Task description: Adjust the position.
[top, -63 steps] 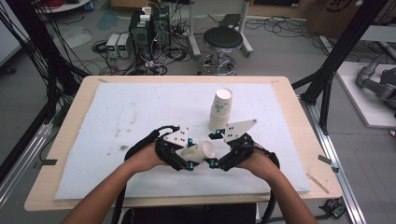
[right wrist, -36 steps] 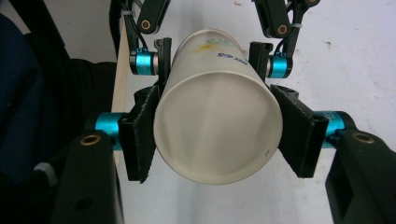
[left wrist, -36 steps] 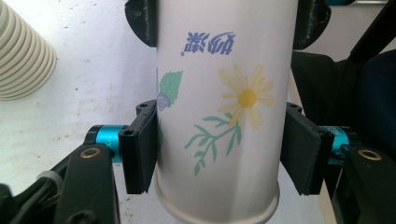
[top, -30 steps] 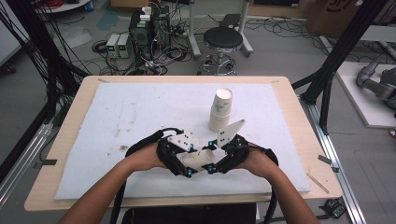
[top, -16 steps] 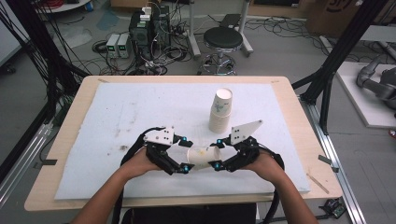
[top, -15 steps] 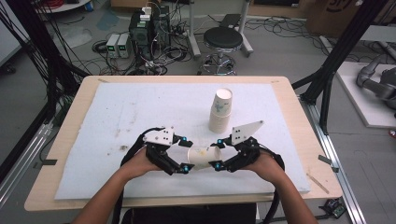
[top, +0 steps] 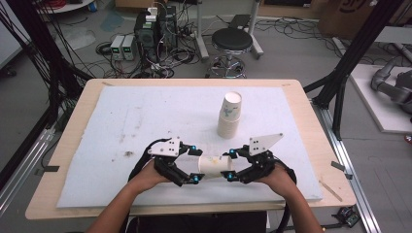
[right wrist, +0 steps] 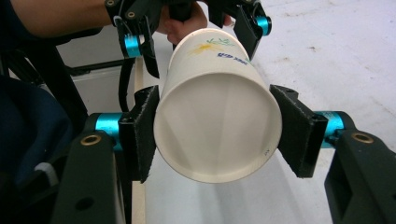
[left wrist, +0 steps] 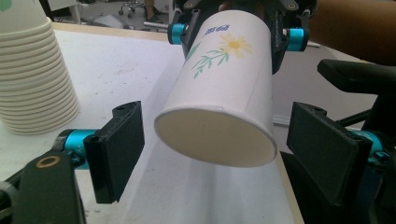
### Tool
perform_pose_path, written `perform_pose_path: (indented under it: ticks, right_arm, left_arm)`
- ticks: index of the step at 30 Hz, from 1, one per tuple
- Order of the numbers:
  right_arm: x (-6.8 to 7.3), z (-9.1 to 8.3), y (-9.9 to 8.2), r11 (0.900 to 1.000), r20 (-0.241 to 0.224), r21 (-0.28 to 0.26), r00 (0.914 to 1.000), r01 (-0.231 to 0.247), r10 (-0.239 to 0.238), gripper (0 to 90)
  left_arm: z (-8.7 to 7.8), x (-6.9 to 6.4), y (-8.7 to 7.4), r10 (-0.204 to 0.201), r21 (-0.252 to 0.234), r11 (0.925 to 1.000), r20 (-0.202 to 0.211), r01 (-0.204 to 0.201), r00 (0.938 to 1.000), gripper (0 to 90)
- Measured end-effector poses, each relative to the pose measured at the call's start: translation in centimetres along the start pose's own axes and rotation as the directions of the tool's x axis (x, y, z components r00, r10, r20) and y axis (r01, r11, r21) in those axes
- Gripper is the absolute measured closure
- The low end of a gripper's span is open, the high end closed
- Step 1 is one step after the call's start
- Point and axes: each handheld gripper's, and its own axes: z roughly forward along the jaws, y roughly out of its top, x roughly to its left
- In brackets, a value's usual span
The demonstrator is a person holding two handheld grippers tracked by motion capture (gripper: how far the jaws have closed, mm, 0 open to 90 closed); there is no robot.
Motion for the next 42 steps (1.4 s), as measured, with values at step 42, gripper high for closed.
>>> perform_pose_path:
  ticks: [42]
  right_arm:
    - [-0.5, 0.2, -0.6, 0.9834, -0.067, -0.136, 0.9914, -0.120, 0.112, 20.0]
  left_arm:
    - [-0.4, 0.3, 0.3, -0.005, -0.130, 0.9914, 0.047, 0.012, 0.9989, 34.6]
